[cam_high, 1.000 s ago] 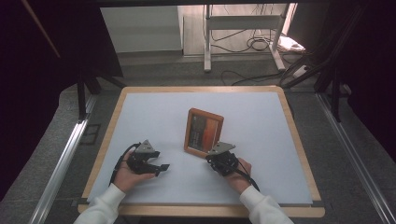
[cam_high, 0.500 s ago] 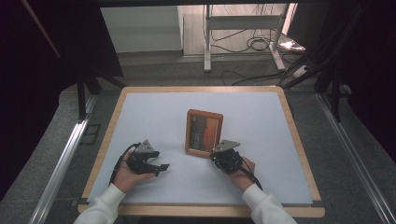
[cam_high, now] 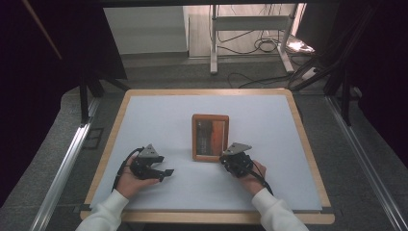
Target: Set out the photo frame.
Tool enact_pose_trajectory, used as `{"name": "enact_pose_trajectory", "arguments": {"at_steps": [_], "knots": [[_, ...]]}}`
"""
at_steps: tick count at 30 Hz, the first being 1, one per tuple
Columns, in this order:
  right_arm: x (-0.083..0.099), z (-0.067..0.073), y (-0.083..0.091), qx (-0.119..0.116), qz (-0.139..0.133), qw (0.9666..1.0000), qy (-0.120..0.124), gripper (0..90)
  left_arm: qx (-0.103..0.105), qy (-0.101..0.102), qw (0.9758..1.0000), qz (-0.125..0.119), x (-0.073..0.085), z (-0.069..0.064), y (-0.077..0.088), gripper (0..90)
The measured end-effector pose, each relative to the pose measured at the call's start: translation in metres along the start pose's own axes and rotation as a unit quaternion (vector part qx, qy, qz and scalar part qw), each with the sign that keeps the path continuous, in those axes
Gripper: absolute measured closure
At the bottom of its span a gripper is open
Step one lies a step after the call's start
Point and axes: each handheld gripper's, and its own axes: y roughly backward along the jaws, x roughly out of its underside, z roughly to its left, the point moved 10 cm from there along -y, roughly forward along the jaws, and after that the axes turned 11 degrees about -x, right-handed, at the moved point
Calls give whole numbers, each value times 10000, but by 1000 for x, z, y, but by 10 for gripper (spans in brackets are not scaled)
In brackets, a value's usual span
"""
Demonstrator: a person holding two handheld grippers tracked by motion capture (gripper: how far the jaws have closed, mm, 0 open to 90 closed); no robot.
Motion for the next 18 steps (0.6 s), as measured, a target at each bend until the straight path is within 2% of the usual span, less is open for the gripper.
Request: {"name": "enact_pose_trajectory", "arguments": {"at_steps": [18], "knots": [[1,-4,1,-39,-62,10000,-38,898,17,45,10000,-28,-2,1,0,293]]}}
